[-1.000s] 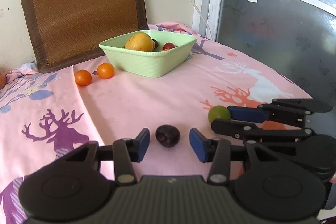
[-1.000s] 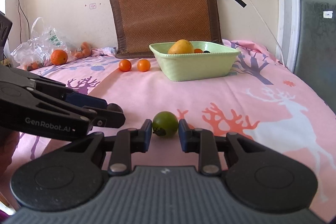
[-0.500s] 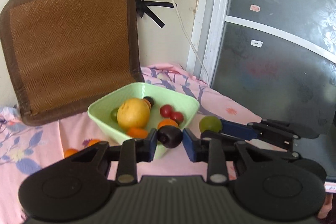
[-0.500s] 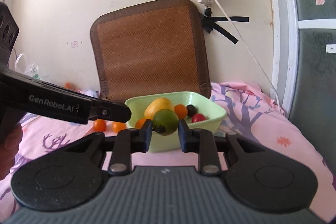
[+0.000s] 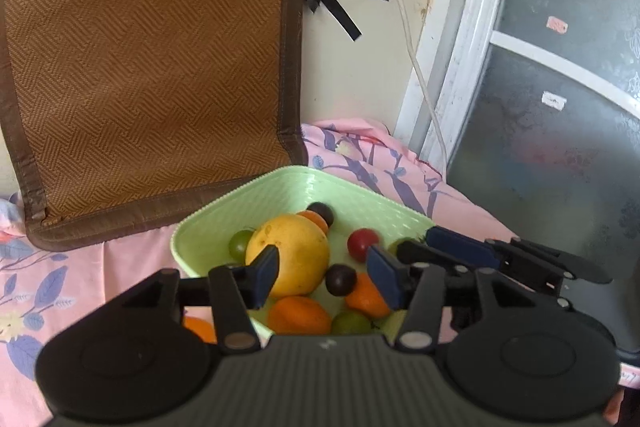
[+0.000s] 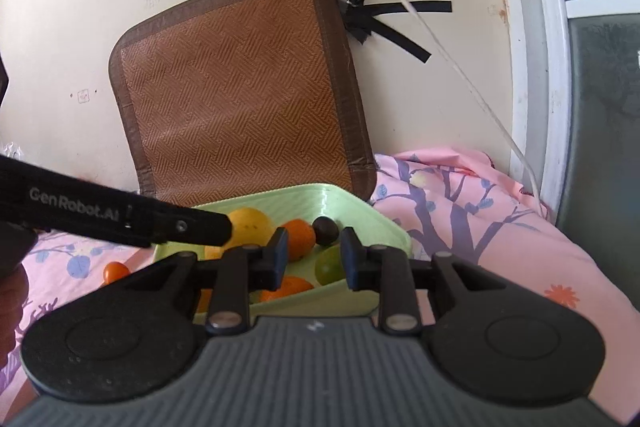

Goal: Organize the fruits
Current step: 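Carry both tomatoes over the basket and open both tools to release, then grasp orange tomato with left tool while right tool grasps another orange tomato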

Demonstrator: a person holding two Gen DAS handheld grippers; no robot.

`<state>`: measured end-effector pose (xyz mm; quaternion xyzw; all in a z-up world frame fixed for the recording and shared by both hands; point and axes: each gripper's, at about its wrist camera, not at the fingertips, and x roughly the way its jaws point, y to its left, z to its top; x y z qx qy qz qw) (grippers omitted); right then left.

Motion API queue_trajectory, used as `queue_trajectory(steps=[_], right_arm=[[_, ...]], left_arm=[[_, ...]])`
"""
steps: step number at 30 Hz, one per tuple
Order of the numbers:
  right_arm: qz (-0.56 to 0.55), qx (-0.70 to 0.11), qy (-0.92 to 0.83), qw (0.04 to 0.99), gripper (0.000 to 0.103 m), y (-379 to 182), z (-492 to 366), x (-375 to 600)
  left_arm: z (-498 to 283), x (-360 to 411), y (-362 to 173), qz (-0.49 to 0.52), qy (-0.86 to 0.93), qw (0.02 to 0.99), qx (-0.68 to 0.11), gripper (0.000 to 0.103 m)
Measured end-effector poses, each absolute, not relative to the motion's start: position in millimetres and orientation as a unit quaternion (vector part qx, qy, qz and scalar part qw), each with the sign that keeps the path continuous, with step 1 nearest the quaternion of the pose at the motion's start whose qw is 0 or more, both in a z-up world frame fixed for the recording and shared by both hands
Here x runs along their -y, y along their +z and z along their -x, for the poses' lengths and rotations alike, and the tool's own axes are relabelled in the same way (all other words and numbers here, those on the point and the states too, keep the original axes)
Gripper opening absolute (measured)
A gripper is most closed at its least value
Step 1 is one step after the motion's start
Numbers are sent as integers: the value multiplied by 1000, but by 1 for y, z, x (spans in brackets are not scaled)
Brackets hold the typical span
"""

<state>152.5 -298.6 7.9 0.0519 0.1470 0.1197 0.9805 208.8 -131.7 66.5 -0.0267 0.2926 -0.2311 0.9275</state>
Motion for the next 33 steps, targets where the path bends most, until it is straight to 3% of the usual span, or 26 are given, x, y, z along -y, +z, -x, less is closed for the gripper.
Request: queue_trajectory(steps=[6,11,16,22,25,26,27,33], right_arm=[[-103,-123,128,979,31,22,-117,316],[-110,-153,179,966,31,9,-86,293],[-90,-208,210,951,31,-6,-83,255],[-42,-217,218,950,31,-3,-105,223],[-11,-220,215,951,31,-4,-121,208],[-2,-222,213,951,31,-5,-126,203],[4,-225,211,951,31,-6,-130,199],[53,-219,206,952,30,-6,-145,172]], left_arm=[[-185,73,87,52,-192,947,-254,50],[-174,31,57,50,-169,940,-293,50],[-174,26,28,11,-168,936,-309,50],[-192,43,13,-42,-182,933,-308,50],[-200,50,6,-55,-191,927,-318,45],[-202,51,6,-60,-189,927,-319,35],[-202,52,6,-69,-185,927,-318,32],[-179,17,22,-33,-191,934,-299,32]])
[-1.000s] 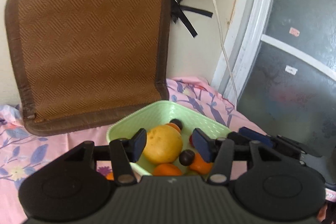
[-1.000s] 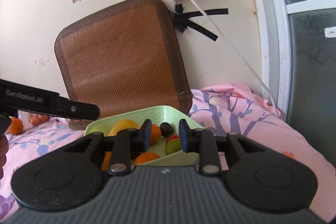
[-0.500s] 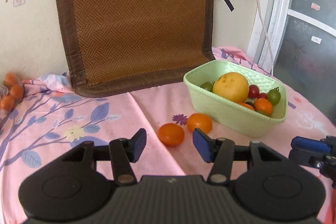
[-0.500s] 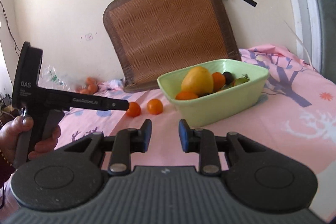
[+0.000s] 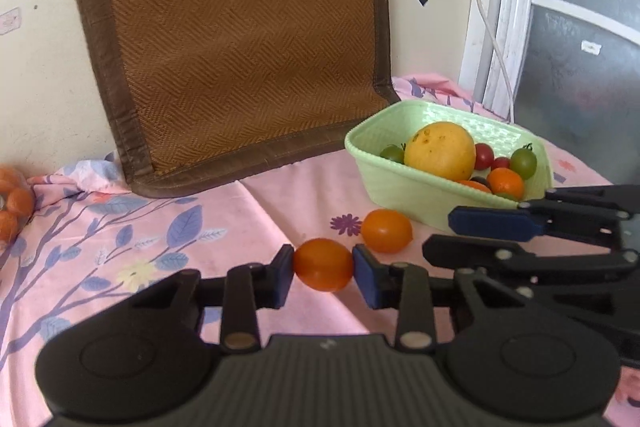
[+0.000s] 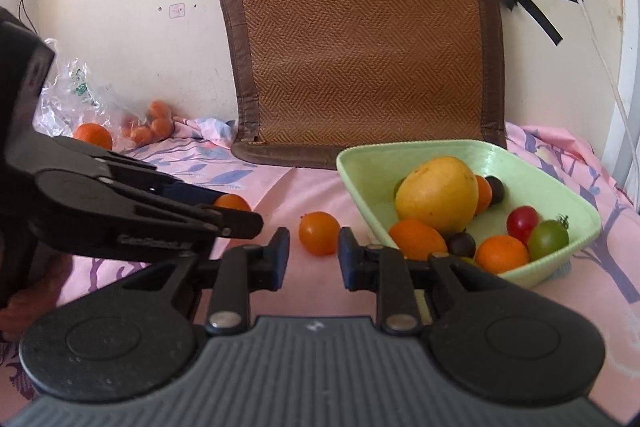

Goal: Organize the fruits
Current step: 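Grasp orange tomato with left tool while right tool grasps another orange tomato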

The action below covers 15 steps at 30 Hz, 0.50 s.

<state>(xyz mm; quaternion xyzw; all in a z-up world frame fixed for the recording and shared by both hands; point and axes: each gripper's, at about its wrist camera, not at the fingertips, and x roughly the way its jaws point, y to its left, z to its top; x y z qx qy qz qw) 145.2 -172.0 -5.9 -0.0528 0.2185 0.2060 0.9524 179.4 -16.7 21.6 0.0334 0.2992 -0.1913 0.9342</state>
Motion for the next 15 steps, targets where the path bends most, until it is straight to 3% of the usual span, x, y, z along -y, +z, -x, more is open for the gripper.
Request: queue_trajectory(steps=[9,15], right_arm=[[150,-233,149,949,30,-16,-154,129],[147,-244,76,956,30,-18,-167,119]], left_arm=[[-178,-22,13,63,-175,935,-302,32],[-177,-33,13,91,-170,936,-296,33]])
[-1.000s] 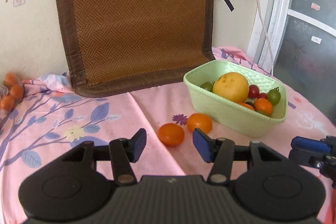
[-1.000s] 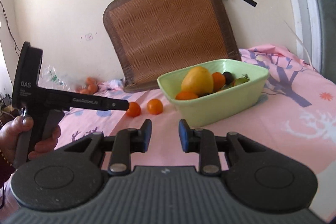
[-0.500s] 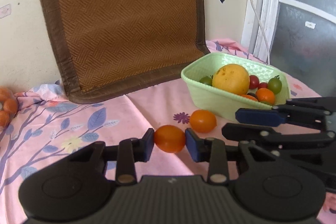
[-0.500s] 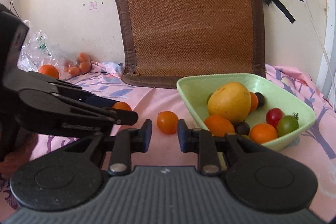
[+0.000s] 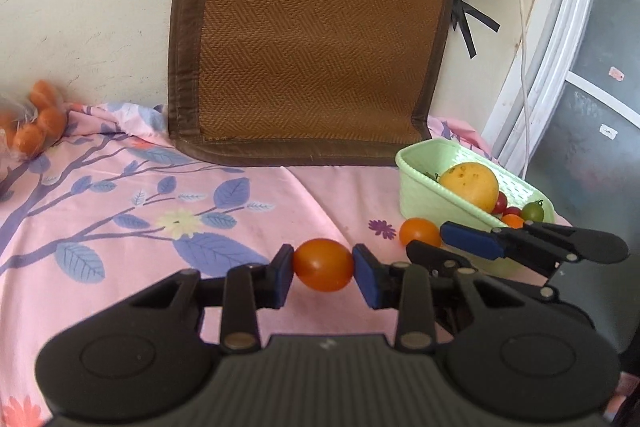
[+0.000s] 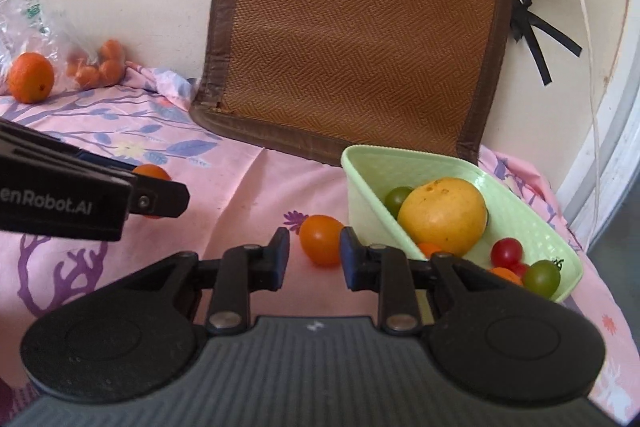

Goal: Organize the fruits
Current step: 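Grasp orange tomato with left tool while right tool grasps another orange tomato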

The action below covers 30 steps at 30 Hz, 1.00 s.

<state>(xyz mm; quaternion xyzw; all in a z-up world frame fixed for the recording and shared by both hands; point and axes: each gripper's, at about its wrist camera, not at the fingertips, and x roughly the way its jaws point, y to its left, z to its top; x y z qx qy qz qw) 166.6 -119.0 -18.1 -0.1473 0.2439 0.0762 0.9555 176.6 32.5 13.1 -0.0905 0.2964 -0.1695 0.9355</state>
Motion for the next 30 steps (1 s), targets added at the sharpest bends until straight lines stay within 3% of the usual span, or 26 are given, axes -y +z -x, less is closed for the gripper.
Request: queue_trajectory(steps=[9,15,21,30], right_arm=[[230,-244,18,942,27,-28,-180,99],[232,-198,49,951,25,-9,-116,115],[171,-214,59,960,21,-3,-42,176],[71,-222,110,966,22,-14,-22,218]], left_arm=[[-173,-34,14,93,-183,935,-289,33],[-168,-31,18,84,-198,935,-284,33],[-146,1,22,38,-275,918,-282,33],[-100,76,8,-30,-303,900,-311,33]])
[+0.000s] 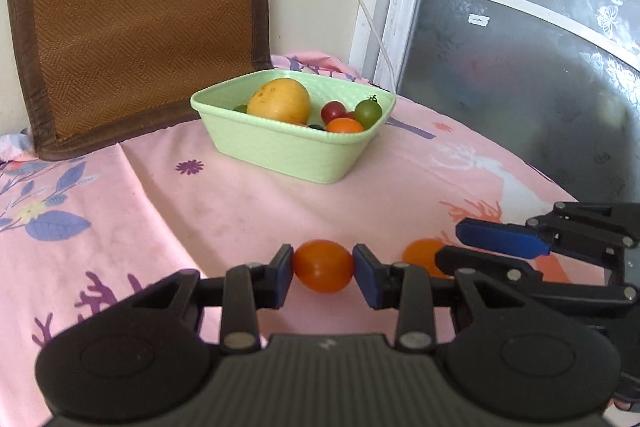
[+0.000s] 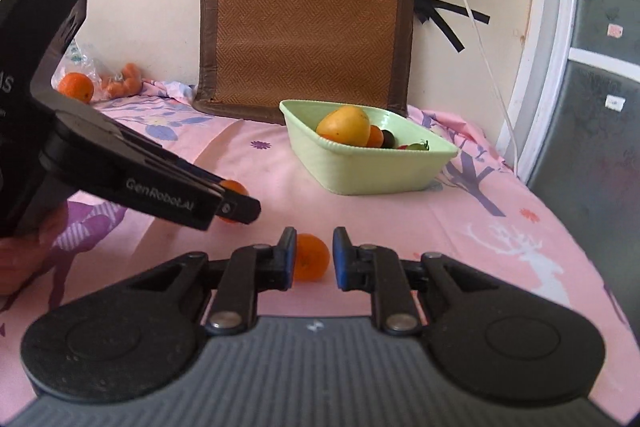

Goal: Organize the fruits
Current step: 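Grasp orange tomato with left tool while right tool grasps another orange tomato, then carry both orange tomatoes into the basket and open both tools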

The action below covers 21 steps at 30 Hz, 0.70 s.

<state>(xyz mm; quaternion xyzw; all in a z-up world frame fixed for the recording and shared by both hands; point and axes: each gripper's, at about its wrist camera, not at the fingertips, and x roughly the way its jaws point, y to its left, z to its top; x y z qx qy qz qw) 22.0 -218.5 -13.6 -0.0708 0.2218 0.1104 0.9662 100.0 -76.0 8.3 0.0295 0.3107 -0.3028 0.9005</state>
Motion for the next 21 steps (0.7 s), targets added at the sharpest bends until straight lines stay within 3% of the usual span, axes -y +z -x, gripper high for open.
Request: queue_trajectory(steps=[5,11,21], right_arm=[[17,-233,148,961,26,-19,-21,227],[-8,-241,166,956,41,-22,-27,232],[-64,-241,176,952,31,-26,-27,255]], left_arm=[[-77,77,11,-19,-277,911,-304,33],[-62,80,8,-29,-247,919,-306,33],[-54,88,3,-46,-222,925,-305,32]])
